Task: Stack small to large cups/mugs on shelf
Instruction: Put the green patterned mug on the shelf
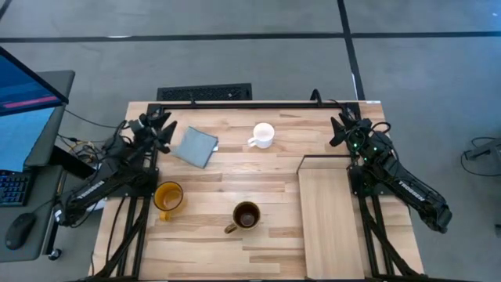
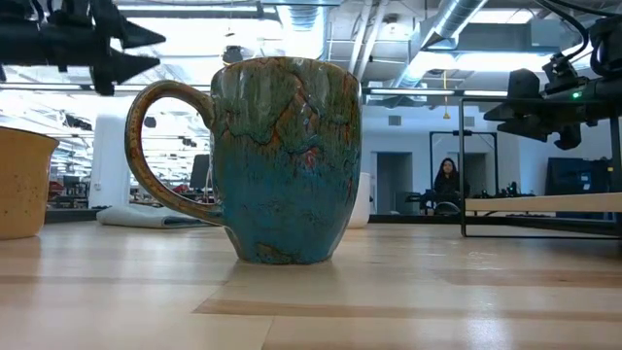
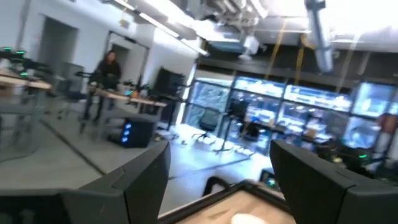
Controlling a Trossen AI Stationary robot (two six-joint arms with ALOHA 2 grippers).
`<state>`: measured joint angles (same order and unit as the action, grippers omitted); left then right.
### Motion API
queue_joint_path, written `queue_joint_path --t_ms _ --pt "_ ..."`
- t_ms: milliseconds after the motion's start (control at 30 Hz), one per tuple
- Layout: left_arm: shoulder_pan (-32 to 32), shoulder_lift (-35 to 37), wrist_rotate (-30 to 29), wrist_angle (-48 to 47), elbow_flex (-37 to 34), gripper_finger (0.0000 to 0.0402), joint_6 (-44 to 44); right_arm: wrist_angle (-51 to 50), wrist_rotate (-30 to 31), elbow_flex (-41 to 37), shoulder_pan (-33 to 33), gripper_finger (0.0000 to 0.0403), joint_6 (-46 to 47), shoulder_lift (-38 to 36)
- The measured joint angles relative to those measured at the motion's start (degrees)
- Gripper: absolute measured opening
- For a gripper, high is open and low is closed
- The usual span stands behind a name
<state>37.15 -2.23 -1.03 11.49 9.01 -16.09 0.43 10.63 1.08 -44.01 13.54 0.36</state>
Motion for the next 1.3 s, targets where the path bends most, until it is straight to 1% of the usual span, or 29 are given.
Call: queue_joint_path --t_ms 67,133,367,433,567,633,700,767,867,1000,1133,1300 --pt "0.0 -1.3 2.3 -0.2 1.2 0.0263 0.0 0.0 0.0 0.0 0.0 0.0244 0.0 0.0" --pt "-0.1 -3.3 3.3 -0.2 2.5 0.0257 0.9 0.0 0.3 0.0 0.0 0.0244 0.0 0.0" --pt "-2.2 -14.0 4.2 -0.6 9.0 0.0239 4.7 0.2 1.3 0.0 0.0 0.0244 0.0 0.0" --pt "-3.0 -17.0 6.5 -0.5 11.6 0.0238 4.9 0.2 1.4 0.0 0.0 0.0244 0.0 0.0" --pt "-5.2 -23.1 13.9 -0.9 17.8 0.0237 4.0 0.2 1.4 0.0 0.0 0.0244 0.0 0.0" --pt "-7.0 -25.7 17.2 -2.6 21.3 0.0237 3.8 0.2 1.4 0.0 0.0 0.0244 0.0 0.0" --pt "-9.3 -28.2 18.7 -5.8 25.0 0.0237 3.7 0.2 1.4 0.0 0.0 0.0244 0.0 0.0" --pt "-12.1 -30.8 18.7 -10.6 29.0 0.0237 4.0 0.2 1.4 0.0 0.0 0.0244 0.0 0.0" --pt "-17.1 -34.7 15.2 -19.8 35.1 0.0237 5.4 0.2 1.4 0.0 0.0 0.0244 0.0 0.0" --pt "-24.4 -39.9 5.1 -29.2 41.7 0.0237 7.7 0.2 1.4 0.0 0.0 0.0244 0.0 0.0" --pt "-31.5 -43.8 -3.7 -31.4 45.9 0.0237 9.9 0.2 1.4 0.0 0.0 0.0244 0.0 0.0" --pt "-40.5 -46.9 -12.2 -31.7 48.6 0.0237 6.6 0.2 1.4 0.0 0.0 0.0244 0.0 0.0"
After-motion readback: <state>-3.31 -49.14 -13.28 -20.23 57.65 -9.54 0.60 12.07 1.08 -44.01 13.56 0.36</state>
